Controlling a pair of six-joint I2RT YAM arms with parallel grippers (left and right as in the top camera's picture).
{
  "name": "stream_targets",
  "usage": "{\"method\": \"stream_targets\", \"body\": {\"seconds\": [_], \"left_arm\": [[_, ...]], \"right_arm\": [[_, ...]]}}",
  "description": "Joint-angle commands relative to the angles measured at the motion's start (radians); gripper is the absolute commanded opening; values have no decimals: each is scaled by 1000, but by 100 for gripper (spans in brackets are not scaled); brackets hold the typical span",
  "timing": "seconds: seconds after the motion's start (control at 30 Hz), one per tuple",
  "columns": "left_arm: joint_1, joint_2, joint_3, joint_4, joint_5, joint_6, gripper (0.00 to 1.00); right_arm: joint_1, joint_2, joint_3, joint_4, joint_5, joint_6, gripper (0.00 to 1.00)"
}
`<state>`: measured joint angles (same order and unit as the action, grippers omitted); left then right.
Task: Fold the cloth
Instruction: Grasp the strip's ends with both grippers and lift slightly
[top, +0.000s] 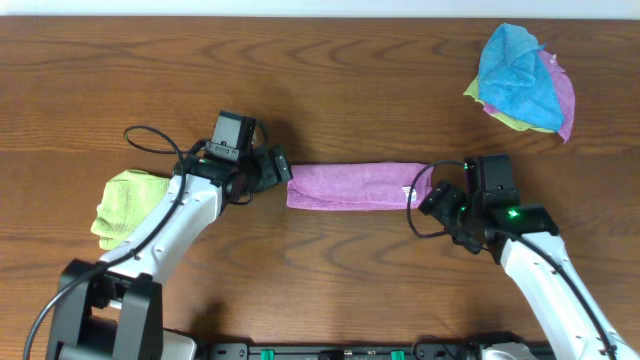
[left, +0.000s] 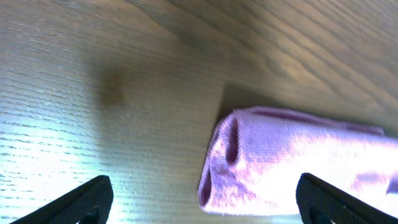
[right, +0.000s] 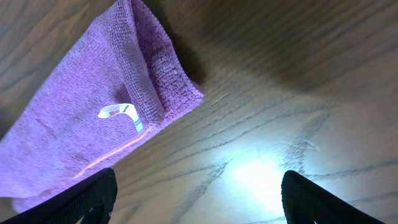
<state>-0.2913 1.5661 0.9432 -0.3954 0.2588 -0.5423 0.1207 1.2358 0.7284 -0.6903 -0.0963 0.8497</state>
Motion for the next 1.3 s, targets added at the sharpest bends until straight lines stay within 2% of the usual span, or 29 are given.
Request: {"method": "stream_targets", "body": {"seconds": [0.0, 0.1, 0.33, 0.7, 1.03, 1.27], "left_arm": [[3, -21, 25, -30, 39, 114, 95], [3, -23, 34, -68, 49, 152, 95], [3, -24, 36, -85, 50, 162, 95], [3, -24, 39, -84, 164, 269, 95], [3, -24, 42, -84, 187, 285, 95], [3, -24, 64, -91, 188, 285, 95]], "right_arm": [[-34, -7, -5, -1, -53, 51, 85], [-95, -7, -39, 24, -100, 32, 85], [-249, -7, -245, 335, -402, -103, 84], [-252, 5, -391, 587, -416, -107, 81], [-251, 178, -409, 818, -409, -79, 78], [-250, 284, -409, 912, -409, -58, 75]]}}
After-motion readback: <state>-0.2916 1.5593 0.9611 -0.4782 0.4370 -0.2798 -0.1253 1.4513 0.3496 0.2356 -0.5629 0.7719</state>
